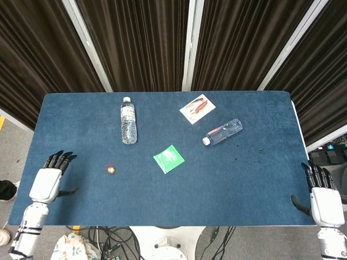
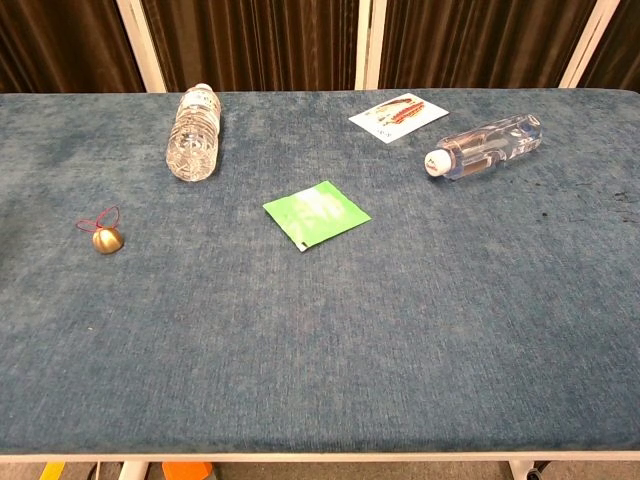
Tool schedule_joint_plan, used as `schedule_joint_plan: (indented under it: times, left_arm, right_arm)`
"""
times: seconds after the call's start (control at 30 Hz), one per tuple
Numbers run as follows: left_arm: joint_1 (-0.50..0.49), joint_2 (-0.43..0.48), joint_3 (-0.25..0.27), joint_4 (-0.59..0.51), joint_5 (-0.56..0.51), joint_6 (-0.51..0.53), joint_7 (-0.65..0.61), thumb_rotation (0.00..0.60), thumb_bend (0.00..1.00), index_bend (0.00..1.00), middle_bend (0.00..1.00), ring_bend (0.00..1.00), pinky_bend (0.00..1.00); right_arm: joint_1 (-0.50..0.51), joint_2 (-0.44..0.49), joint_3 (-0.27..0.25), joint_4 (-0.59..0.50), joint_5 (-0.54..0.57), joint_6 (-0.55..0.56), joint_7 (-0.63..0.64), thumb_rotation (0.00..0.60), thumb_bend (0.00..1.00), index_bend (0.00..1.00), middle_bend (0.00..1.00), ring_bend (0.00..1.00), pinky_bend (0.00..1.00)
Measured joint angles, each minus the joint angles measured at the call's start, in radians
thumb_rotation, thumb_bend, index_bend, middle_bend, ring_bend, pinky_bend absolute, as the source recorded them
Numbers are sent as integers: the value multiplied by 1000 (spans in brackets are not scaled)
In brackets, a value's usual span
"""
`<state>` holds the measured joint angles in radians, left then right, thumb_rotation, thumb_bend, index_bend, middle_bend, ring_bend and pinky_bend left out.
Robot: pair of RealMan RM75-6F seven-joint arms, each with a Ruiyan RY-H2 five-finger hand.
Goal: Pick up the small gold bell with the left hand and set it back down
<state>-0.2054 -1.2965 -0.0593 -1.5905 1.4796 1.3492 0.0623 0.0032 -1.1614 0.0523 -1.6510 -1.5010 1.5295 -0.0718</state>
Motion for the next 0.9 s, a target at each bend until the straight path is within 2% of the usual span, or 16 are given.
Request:
schedule_joint_plan:
  times: [0.3, 0.5, 0.73, 0.9]
  left_arm:
    - [-122, -62, -36, 58, -5, -144, -44, 600, 100, 201, 115, 35, 104]
    - [-181, -123, -51, 114, -47, -227, -53, 600, 102, 227, 122, 34, 104]
    - [-212, -174, -50, 174, -81, -264, -48, 600, 107, 256, 123, 34, 104]
    - [-223, -185, -47, 192, -92, -269, -39, 600, 147, 299, 128, 34, 105]
  right_arm:
    - [-2, 5, 2, -1, 9, -1, 1, 600, 154, 0, 0, 0, 0]
    - [-1, 3, 2, 10, 17, -9, 11, 600, 154, 0, 0, 0, 0]
    - [0, 0, 3, 23, 23, -15, 24, 600, 154, 0, 0, 0, 0]
    - [1, -3, 2, 31, 24, -19, 31, 600, 154, 0, 0, 0, 0]
